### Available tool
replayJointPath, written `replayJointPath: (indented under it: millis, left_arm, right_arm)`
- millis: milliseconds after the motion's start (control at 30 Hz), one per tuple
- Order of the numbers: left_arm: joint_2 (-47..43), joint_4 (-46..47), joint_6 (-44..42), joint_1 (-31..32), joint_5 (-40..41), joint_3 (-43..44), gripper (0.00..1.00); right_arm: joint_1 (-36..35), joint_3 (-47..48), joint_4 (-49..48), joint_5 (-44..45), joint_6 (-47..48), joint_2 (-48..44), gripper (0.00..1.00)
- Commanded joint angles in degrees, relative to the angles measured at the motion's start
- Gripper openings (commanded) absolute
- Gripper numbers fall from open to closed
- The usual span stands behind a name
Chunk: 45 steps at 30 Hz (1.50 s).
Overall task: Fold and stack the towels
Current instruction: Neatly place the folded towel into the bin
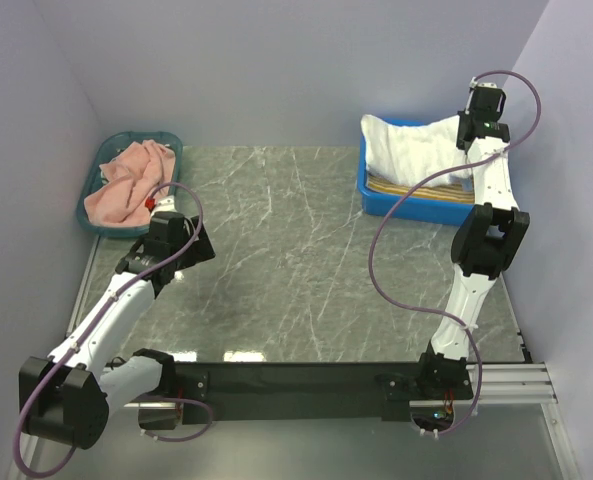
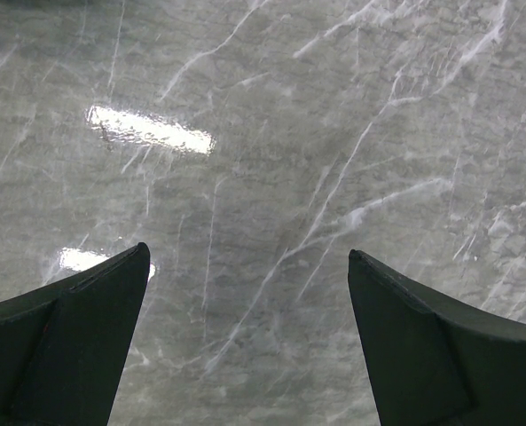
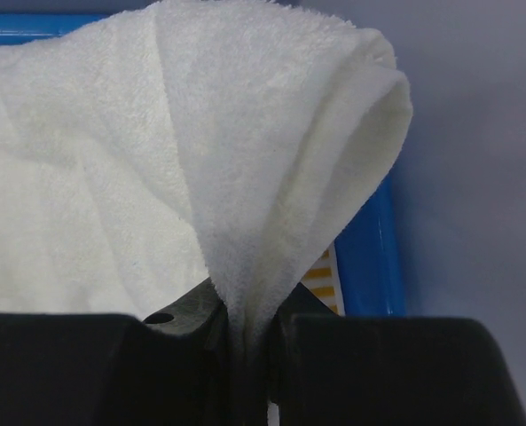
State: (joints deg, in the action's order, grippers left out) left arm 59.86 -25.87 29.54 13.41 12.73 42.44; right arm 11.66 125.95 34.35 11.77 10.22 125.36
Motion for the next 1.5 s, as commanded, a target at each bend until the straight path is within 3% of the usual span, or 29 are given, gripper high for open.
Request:
replayJointPath:
  millis: [0, 1333, 1400, 1467]
  left_arm:
    - [0.2, 2.0, -0.9, -0.2, -1.2, 0.2, 0.99]
    - [1.2, 1.8, -1.2, -0.2, -3.0, 0.5, 0.99]
    - [1.1, 1.8, -1.2, -0.2, -3.1, 0.5, 0.99]
    - [1.1, 1.9, -1.1, -0.2, -3.1, 0.5, 0.99]
  right_arm:
    - [1.0, 0.2, -2.5, 3.1, 0.9, -1.0, 0.00]
    - [0.8, -2.5, -4.1, 12.1, 3.1, -2.7, 0.00]
    - [0.8, -3.0, -5.7, 12.5, 3.0, -2.1, 0.02]
    - [0.8, -3.1, -6.5, 13.4, 2.7, -1.1, 0.15]
